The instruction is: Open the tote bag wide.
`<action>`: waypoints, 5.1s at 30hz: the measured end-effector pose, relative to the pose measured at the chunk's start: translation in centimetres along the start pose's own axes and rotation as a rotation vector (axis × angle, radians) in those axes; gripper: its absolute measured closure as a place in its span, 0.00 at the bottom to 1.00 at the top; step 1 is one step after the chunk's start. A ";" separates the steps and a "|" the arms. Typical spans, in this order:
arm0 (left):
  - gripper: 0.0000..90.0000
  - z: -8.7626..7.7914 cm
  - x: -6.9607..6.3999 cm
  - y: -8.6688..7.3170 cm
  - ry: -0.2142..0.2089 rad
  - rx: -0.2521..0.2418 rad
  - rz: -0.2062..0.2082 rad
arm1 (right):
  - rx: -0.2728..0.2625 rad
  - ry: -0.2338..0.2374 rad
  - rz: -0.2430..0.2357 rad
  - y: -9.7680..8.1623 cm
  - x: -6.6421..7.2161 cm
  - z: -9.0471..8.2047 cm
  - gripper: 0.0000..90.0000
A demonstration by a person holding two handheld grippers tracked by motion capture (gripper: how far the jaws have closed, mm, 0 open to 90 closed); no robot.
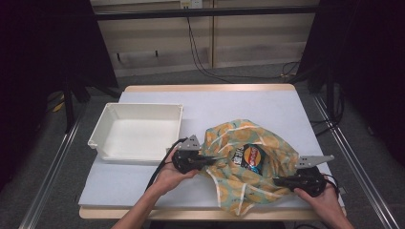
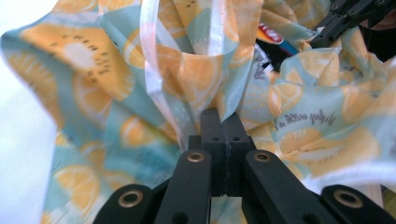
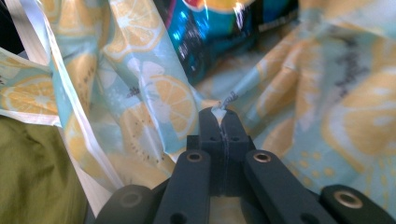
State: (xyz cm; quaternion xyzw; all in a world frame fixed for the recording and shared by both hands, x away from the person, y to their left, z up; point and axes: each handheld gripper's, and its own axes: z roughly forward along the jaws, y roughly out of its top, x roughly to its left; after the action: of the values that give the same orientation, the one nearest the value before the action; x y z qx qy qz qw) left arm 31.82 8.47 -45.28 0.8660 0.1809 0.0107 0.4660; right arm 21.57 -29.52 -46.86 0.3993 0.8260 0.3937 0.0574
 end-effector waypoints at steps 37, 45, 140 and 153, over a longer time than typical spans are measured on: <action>0.75 -3.5 -3.7 3.7 -0.113 -0.195 0.046 | -0.151 0.037 -0.040 3.3 1.1 -1.1 0.80; 0.74 0.8 -4.9 6.6 -0.165 -0.124 0.090 | -0.115 0.050 -0.049 3.1 1.6 0.0 0.85; 0.66 12.0 -6.9 5.6 -0.032 0.229 0.408 | 0.015 0.126 -0.048 -0.8 1.9 1.5 0.93; 0.97 10.5 -5.6 5.5 -0.117 0.155 0.243 | -0.044 0.111 -0.054 -0.2 1.9 0.9 0.81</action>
State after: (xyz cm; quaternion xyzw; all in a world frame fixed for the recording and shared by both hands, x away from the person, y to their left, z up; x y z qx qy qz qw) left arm 30.20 -4.53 -45.87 0.9142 0.0476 0.0026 0.4025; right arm 20.54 -27.71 -47.14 0.3531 0.8295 0.4317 0.0309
